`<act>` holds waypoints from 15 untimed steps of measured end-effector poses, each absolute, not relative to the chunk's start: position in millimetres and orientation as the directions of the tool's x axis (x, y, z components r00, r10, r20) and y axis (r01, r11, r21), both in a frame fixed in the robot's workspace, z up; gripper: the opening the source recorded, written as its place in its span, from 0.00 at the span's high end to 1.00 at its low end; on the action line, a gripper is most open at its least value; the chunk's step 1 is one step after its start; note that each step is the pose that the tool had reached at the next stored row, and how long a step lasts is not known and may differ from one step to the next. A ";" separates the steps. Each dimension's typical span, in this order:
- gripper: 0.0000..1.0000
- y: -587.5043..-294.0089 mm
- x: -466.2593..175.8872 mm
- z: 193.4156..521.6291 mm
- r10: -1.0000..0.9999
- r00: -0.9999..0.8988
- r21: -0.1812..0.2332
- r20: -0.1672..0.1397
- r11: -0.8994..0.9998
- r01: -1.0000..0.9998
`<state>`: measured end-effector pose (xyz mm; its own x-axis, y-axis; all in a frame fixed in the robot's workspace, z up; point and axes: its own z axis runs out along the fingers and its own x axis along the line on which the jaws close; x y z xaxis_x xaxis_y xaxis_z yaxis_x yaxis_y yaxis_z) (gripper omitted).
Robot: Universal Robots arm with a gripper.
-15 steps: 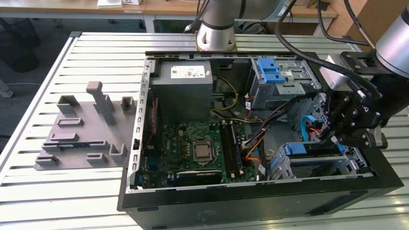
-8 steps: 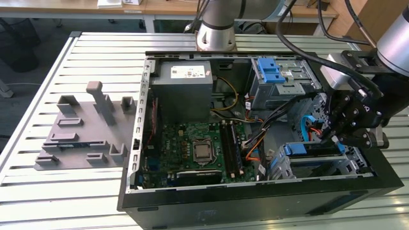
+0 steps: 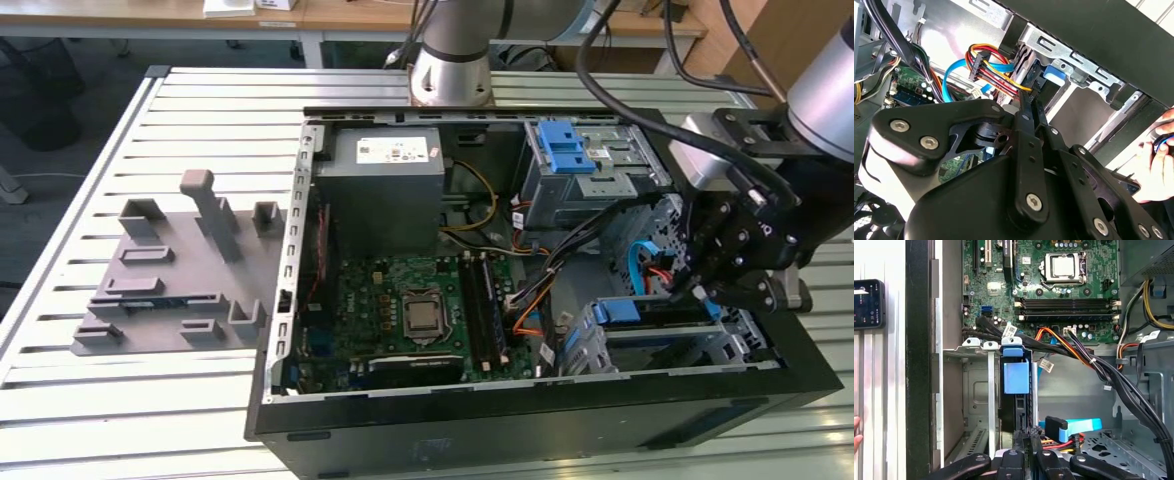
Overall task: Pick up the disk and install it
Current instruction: 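Insert the first disk wire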
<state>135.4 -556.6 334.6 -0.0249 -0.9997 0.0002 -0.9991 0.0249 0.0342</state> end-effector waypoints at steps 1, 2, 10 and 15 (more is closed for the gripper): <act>0.84 -556.6 135.3 334.5 -1.000 -0.025 0.034 0.000 0.025 -0.999; 0.84 -556.6 135.4 334.3 -1.000 -0.025 0.034 0.000 0.025 -0.999; 0.84 -556.6 135.4 331.1 -1.000 -0.025 0.034 -0.004 0.025 -0.999; 0.84 -556.6 135.4 329.7 -1.000 -0.025 0.034 -0.005 0.025 -0.999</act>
